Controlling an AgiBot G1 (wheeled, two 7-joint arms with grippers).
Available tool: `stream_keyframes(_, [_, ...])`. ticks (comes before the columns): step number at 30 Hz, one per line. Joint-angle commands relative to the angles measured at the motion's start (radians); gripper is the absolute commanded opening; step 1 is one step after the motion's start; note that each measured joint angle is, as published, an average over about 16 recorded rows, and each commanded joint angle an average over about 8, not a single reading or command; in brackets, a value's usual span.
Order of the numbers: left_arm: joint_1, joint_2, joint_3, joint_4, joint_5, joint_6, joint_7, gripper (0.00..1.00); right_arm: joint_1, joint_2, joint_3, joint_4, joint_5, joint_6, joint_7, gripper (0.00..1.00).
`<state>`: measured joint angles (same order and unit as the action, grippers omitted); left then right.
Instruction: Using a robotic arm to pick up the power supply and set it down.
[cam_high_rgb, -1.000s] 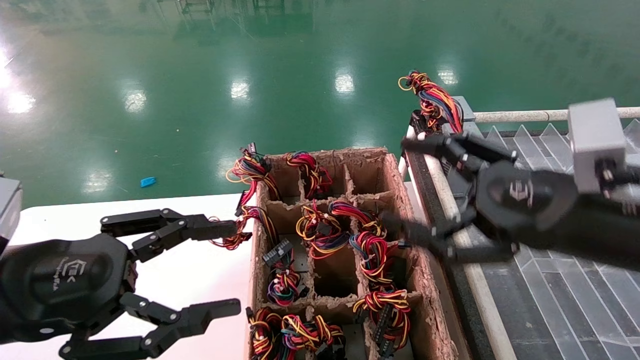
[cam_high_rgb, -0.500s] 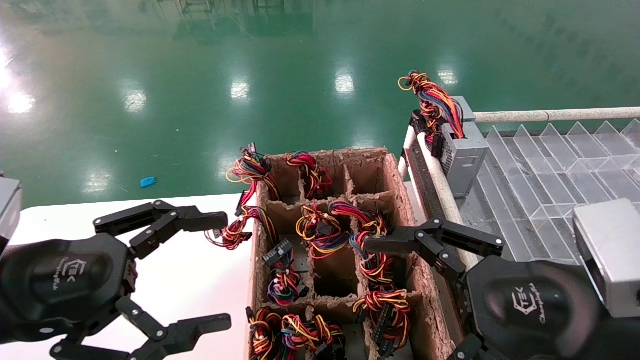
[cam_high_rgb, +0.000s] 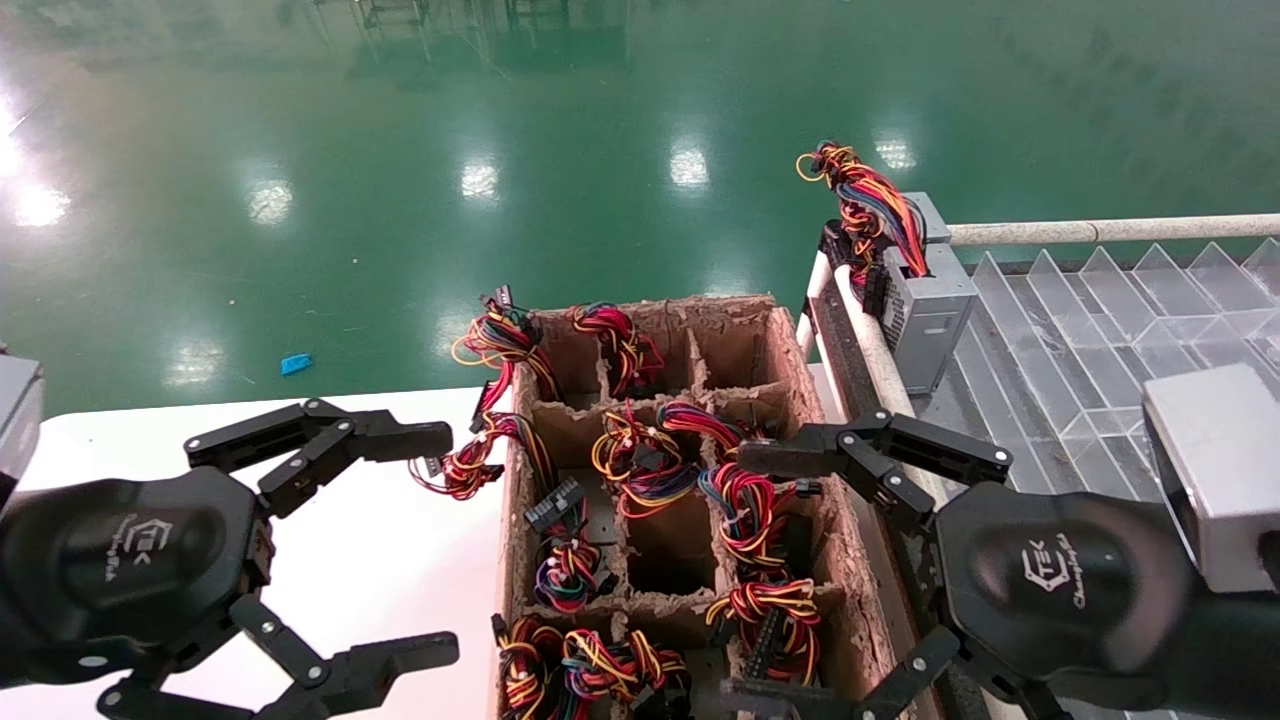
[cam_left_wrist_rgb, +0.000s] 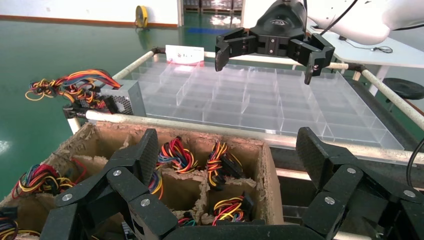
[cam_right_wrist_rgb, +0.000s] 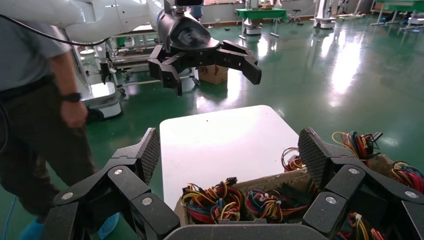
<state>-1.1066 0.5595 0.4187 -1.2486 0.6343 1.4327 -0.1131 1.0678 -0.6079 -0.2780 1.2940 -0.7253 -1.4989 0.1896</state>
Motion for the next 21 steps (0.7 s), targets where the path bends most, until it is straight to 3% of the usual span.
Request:
stream_keyframes(1, [0.000, 0.000, 0.000, 0.000, 0.000, 0.000, 0.000, 1.00, 0.002, -0.001, 0.000, -0.003, -0.001, 0.001, -0.001, 1.00])
stream_keyframes(21, [0.000, 0.000, 0.000, 0.000, 0.000, 0.000, 0.000, 1.00, 0.008, -0.004, -0.001, -0.012, -0.006, 0.004, -0.003, 1.00])
